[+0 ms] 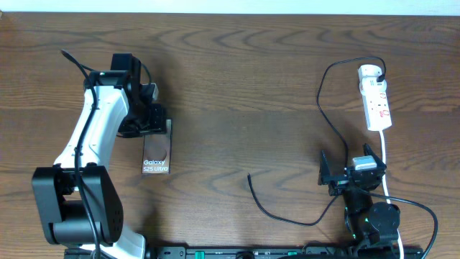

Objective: Plug charger to phone and switch on socket
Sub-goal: 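Move the left gripper forward over the upright silver phone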

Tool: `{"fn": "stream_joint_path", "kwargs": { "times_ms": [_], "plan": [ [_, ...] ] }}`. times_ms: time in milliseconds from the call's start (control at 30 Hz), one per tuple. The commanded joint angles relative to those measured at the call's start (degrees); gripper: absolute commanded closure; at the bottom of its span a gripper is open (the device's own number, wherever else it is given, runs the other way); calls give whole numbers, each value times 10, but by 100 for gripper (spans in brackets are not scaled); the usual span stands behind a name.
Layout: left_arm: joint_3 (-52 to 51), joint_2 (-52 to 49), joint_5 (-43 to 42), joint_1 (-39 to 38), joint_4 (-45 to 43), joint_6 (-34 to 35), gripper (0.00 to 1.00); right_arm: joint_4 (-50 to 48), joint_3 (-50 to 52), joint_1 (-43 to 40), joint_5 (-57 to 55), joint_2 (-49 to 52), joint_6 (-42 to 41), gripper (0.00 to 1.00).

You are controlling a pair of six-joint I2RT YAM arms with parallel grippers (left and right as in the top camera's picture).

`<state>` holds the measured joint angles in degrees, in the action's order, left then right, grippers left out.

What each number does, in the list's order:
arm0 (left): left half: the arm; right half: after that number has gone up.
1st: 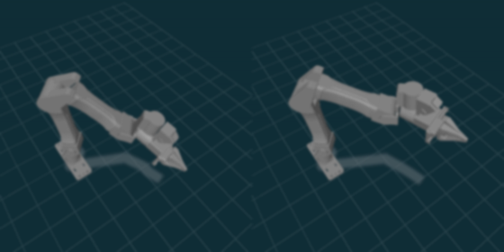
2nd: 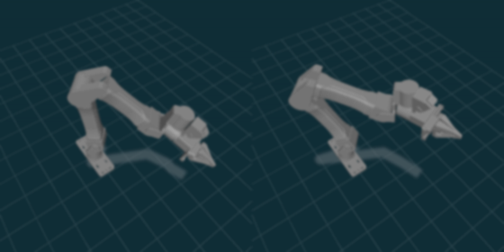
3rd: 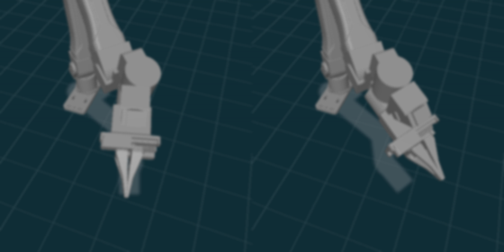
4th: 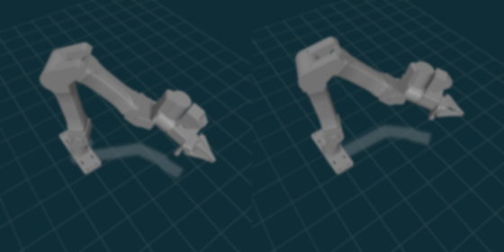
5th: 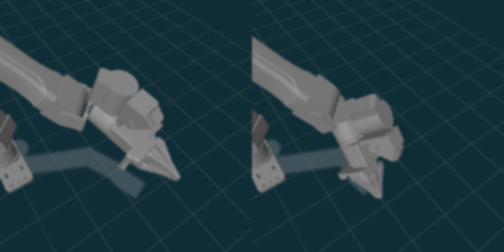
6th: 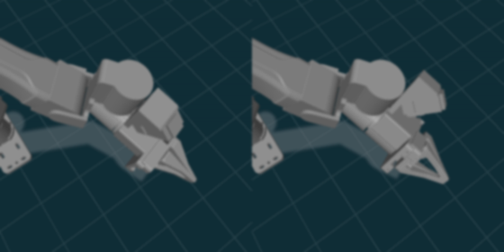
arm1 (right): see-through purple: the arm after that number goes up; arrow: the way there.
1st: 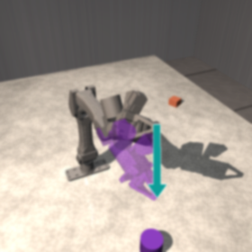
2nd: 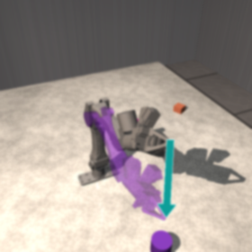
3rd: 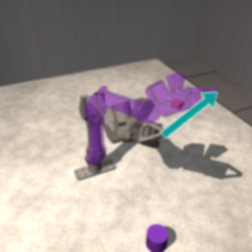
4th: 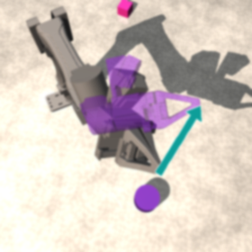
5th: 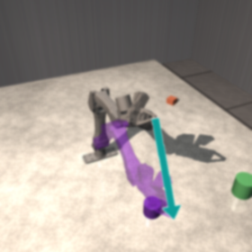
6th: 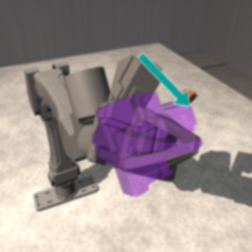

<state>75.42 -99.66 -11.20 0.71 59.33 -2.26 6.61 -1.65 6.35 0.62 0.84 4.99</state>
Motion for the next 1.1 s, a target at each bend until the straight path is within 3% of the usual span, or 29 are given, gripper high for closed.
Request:
{"fn": "stream_joint_path", "kwargs": {
  "times_ms": [0, 33, 1067],
  "plan": [
    [-5, -3, 3, 2, -5, -5, 40, 1, 2, 5, -3, -3, -7, 1],
    [-5, -3, 3, 2, -7, -5, 2, 1, 2, 5, -3, -3, -7, 1],
    [-110, -3, 42, 2, -128, -5, 2, 1, 2, 5, -3, -3, -7, 1]
  ]
}}
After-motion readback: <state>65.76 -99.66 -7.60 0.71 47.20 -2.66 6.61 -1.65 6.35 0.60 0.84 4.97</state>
